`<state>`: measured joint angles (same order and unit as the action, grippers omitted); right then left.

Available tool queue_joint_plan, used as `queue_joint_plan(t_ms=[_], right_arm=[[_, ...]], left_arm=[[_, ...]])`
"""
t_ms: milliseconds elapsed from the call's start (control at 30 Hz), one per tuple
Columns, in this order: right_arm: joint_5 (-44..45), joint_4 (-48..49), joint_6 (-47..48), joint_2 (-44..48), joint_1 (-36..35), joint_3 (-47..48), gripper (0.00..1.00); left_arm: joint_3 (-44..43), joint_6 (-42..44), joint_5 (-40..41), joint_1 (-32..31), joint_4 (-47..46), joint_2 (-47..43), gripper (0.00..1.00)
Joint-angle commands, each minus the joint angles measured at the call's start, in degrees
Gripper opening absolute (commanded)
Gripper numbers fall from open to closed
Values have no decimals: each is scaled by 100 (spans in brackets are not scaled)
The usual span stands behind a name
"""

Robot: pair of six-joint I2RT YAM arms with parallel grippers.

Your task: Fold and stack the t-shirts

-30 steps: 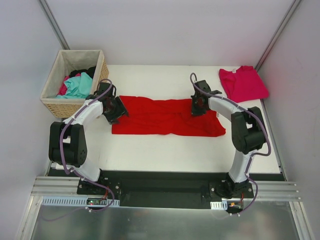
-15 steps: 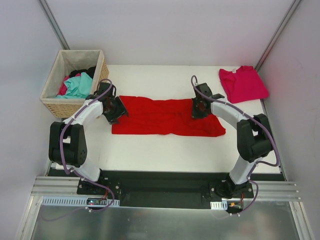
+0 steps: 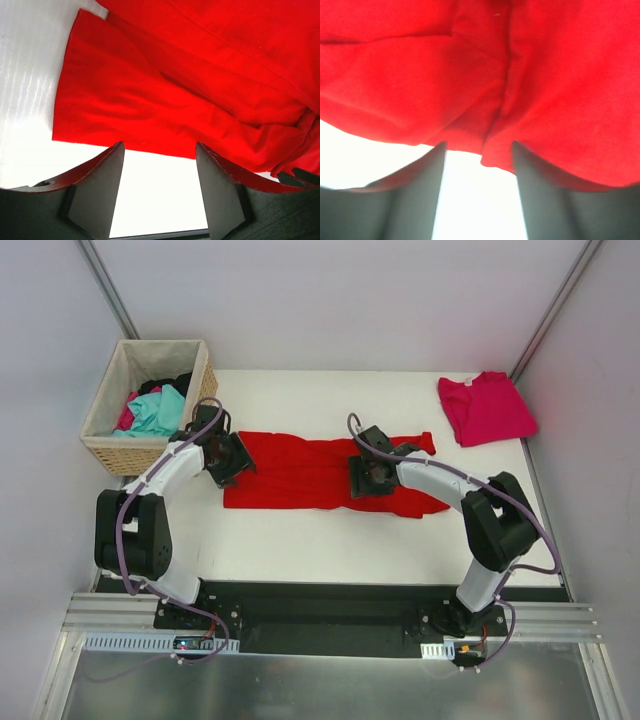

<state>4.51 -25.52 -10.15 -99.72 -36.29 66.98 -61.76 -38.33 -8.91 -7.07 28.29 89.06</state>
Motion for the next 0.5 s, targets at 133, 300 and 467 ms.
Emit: queue_joint_plan(t_ms=[133, 300, 467], right_arm=[[972, -409, 127, 550, 140, 640, 87], [999, -384, 101, 524, 622, 562, 89], [780, -103, -74, 199, 922, 334, 88]], left_arm=[[-29, 62, -181, -13, -17, -327, 58], [-188, 194, -480, -172, 1, -363, 58], [66, 220, -480, -233, 18, -372, 58]])
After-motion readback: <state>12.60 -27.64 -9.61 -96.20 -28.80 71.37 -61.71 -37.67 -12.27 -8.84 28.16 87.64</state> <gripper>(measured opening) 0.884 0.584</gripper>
